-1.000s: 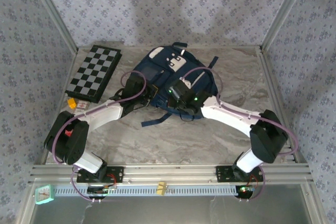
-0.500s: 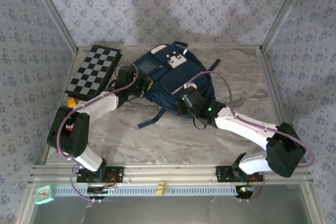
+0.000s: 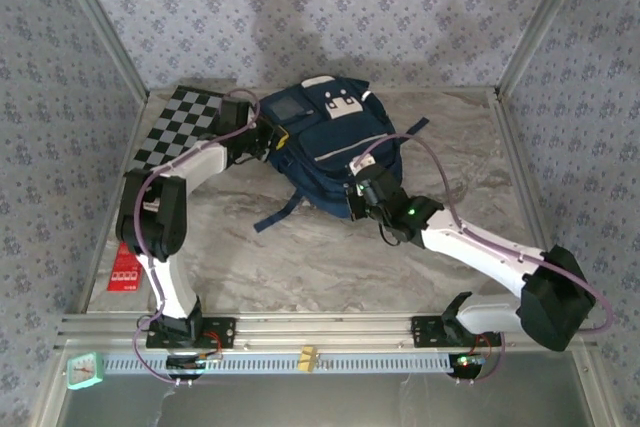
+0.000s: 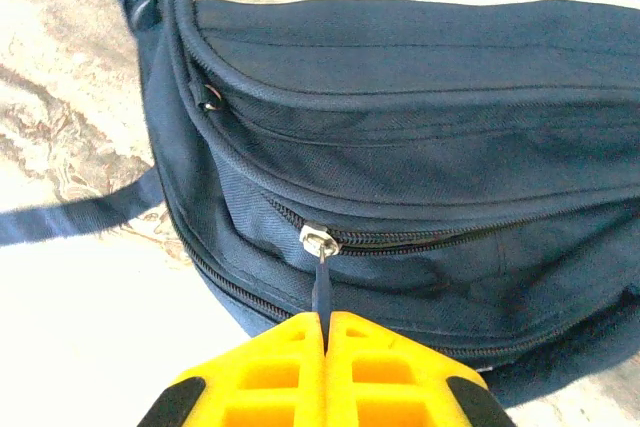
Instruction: Pack the student bag
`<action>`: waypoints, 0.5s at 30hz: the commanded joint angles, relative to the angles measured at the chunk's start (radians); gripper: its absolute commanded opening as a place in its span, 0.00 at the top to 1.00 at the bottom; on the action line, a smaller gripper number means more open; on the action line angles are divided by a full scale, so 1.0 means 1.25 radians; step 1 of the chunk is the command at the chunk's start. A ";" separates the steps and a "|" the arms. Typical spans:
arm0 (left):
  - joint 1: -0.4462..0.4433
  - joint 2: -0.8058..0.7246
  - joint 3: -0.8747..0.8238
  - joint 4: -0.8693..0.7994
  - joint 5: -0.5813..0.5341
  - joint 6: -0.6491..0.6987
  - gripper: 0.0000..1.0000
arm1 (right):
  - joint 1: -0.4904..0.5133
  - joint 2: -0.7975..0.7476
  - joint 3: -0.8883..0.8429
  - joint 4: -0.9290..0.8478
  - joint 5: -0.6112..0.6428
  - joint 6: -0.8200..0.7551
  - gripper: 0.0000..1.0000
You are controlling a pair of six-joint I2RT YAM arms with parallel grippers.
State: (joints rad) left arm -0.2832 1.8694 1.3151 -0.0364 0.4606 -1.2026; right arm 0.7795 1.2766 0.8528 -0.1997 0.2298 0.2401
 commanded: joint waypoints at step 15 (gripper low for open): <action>-0.100 -0.232 -0.236 0.026 -0.082 -0.014 0.41 | -0.011 0.067 0.001 0.141 -0.087 0.046 1.00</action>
State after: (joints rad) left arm -0.3336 1.6707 1.0863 -0.1116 0.4332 -1.0851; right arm 0.7715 1.3560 0.8593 -0.0734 0.1410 0.2752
